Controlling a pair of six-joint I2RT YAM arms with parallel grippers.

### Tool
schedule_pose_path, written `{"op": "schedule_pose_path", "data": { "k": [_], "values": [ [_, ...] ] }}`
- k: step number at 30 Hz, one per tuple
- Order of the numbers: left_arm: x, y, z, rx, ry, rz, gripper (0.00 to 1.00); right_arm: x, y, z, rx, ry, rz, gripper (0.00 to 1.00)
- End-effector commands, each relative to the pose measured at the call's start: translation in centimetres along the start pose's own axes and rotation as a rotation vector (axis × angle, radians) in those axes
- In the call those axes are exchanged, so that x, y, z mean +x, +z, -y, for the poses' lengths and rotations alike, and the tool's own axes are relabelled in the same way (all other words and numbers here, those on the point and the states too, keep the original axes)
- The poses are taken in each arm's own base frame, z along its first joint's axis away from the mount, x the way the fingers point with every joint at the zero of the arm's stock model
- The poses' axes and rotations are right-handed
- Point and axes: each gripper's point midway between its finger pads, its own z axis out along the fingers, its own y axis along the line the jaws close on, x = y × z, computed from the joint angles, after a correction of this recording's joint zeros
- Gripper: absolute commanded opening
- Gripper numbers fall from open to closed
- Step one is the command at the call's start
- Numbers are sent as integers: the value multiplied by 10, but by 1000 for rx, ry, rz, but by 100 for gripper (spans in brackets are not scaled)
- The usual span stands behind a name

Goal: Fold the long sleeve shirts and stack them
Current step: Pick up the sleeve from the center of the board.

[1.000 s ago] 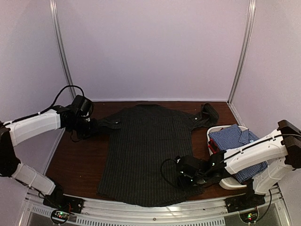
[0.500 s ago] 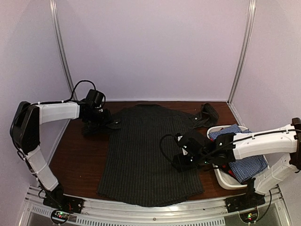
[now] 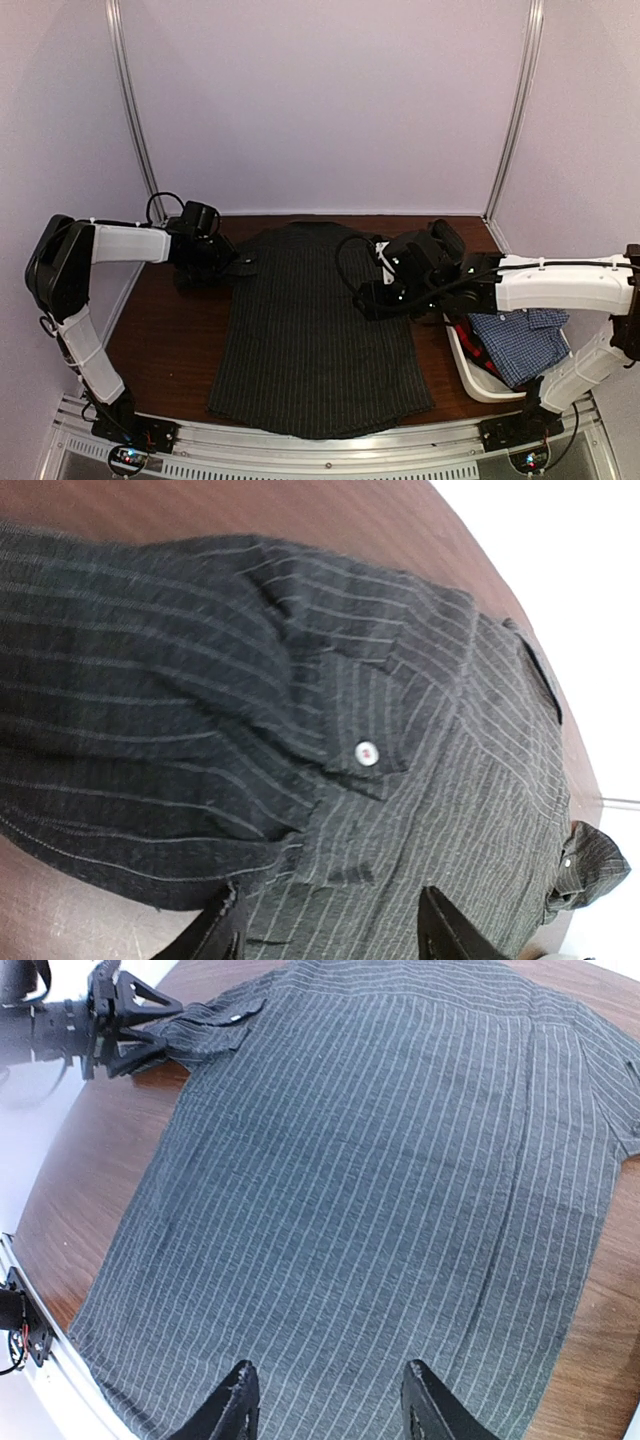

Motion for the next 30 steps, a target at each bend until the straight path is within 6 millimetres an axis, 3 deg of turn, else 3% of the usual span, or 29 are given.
{"op": "schedule_pose_path", "data": {
  "k": [1,7,15,20,23,28,30],
  "values": [
    [-2,-10,1,44,-85,20,60,-16,3,-10,-29,0,43,50],
    [7,-7,-9,44,-111,3,62,-17,11,-11,-27,-17,31,50],
    [-15,15,-3,37,-118,27,57,-18,14,-8,-20,-6,30,50],
    [-29,30,-4,31,-120,31,43,-24,14,-11,-40,9,48,50],
    [-32,30,3,59,-102,29,28,-27,17,-14,-49,13,52,50],
    [-24,25,17,126,-45,-28,0,-38,26,-20,-68,17,70,50],
    [-19,17,24,169,-22,-51,0,-49,30,-27,-106,26,95,50]
  ]
}}
